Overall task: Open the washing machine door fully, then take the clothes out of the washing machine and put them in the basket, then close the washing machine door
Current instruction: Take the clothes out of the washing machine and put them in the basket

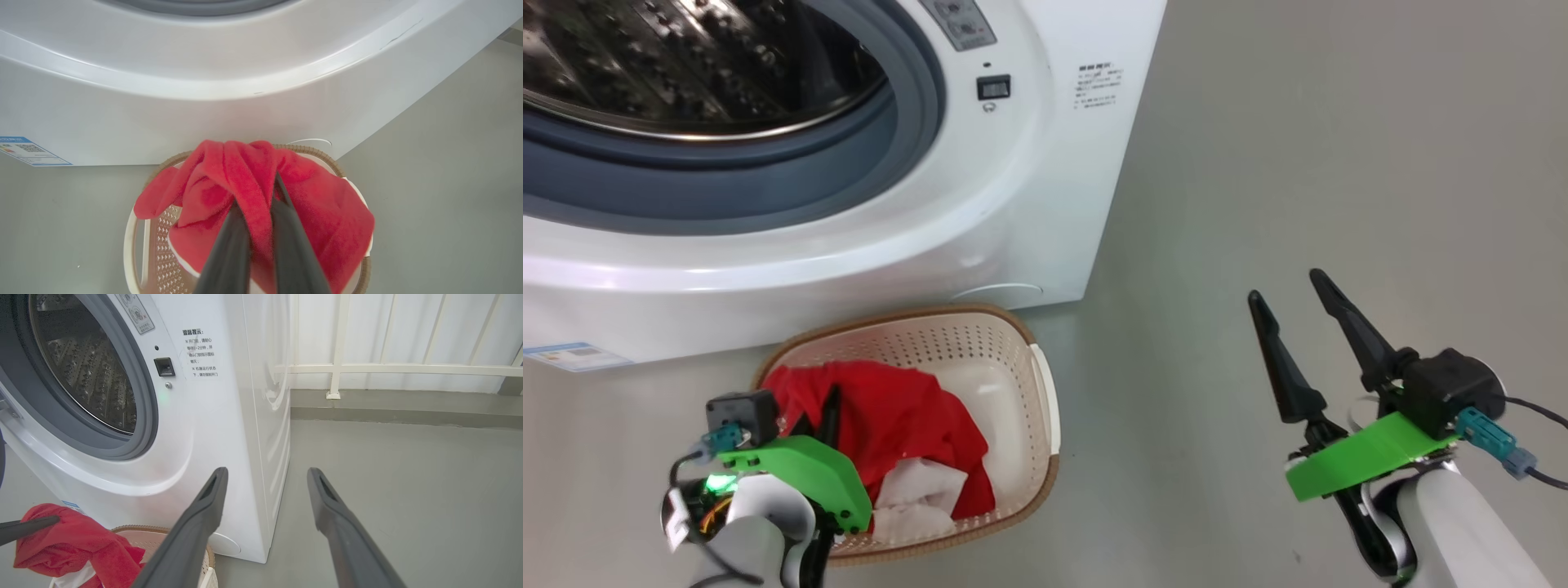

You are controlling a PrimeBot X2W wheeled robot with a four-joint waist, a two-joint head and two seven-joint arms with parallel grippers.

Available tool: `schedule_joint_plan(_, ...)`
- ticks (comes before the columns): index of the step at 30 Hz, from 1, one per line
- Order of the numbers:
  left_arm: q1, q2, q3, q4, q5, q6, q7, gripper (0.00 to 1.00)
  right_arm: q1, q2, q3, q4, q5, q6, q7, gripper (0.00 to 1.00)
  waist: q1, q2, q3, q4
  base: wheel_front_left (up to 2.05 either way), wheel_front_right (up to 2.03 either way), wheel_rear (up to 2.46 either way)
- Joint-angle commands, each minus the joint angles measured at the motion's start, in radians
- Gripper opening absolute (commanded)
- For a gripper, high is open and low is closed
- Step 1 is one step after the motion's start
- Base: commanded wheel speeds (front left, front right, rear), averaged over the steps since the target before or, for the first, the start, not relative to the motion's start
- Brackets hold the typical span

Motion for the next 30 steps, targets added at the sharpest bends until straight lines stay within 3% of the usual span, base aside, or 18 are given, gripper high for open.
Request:
schedule_joint_plan(1,-0.021,0.017,0.023,-0.001,0.006,0.006,-0.001,0.00,-0.023,-0.005,0.026,-0.026,0.016,0.006,-0.006,1.00,0.0000,-0.0001,0.022,-0.017,0.00,0.00,0.00)
schedule_joint_plan(14,-0.230,0.025,0.001,0.408,-0.016,-0.004,0.140,0.00,-0.066,0.010,0.064,-0.032,0.035,0.006,-0.006,1.00,0.0000,-0.0001,0.131,-0.094,0.00,0.00,0.00)
schedule_joint_plan(21,-0.280,0.057,0.003,0.475,-0.027,0.023,0.209,0.00,-0.093,0.022,0.072,-0.036,0.046,0.006,-0.006,1.00,0.0000,-0.0001,0.196,-0.139,0.00,0.00,0.00)
schedule_joint_plan(30,-0.291,0.088,-0.005,0.493,-0.031,0.039,0.214,0.00,-0.115,0.033,0.077,-0.038,0.052,0.006,-0.006,1.00,0.0000,-0.0001,0.247,-0.182,0.00,0.00,0.00)
